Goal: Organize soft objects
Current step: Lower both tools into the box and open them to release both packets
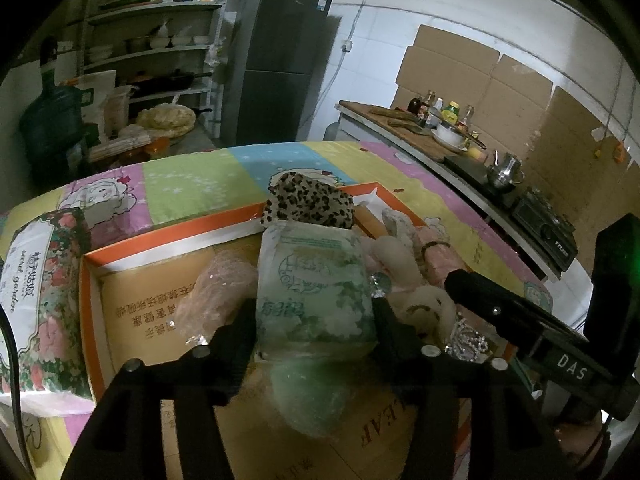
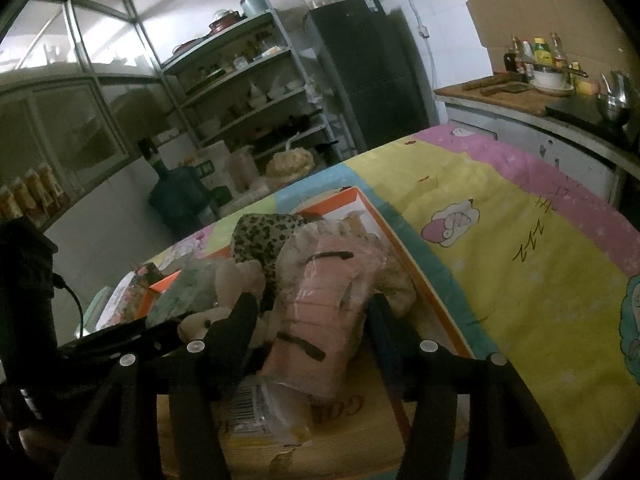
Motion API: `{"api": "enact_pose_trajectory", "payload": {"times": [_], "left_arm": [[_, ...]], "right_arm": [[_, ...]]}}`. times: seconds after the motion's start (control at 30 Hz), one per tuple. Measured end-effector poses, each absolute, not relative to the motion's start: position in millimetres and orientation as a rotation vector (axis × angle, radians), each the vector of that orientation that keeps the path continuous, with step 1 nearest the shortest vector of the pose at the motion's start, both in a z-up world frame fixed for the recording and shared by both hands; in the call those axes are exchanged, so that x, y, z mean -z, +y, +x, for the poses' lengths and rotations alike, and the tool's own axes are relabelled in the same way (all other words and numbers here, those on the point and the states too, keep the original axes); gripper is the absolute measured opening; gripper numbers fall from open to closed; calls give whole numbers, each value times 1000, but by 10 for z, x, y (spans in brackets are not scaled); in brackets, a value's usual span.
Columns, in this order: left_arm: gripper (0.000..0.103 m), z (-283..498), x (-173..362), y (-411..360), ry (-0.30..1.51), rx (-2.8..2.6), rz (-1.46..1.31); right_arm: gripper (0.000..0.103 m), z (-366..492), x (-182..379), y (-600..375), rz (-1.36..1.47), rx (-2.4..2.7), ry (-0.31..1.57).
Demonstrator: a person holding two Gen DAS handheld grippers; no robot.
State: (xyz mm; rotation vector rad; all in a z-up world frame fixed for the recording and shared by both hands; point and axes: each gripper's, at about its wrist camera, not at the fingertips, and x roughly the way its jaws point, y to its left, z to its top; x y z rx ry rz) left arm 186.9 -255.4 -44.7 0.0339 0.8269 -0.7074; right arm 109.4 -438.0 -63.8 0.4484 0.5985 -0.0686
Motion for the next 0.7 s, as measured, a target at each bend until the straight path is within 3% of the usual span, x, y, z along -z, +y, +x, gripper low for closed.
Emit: {"api": "enact_pose_trajectory", "payload": {"times": [0.07,0.43,0.57,0.7], "left_arm": [[68,1852,437,-2550,820,708,33],[73,1775,375,-2554,791,700,28],[84,1750,337,-2546,778,696,29],[84,1730,304,-2521,769,695,26]], "right_arm": [[63,1087,641,-4386,448,68,598],[64,1017,565,-4379,433,78,582],[64,990,530,-4374,425,80,574],[64,958,485,-4355,418,83,564]]}}
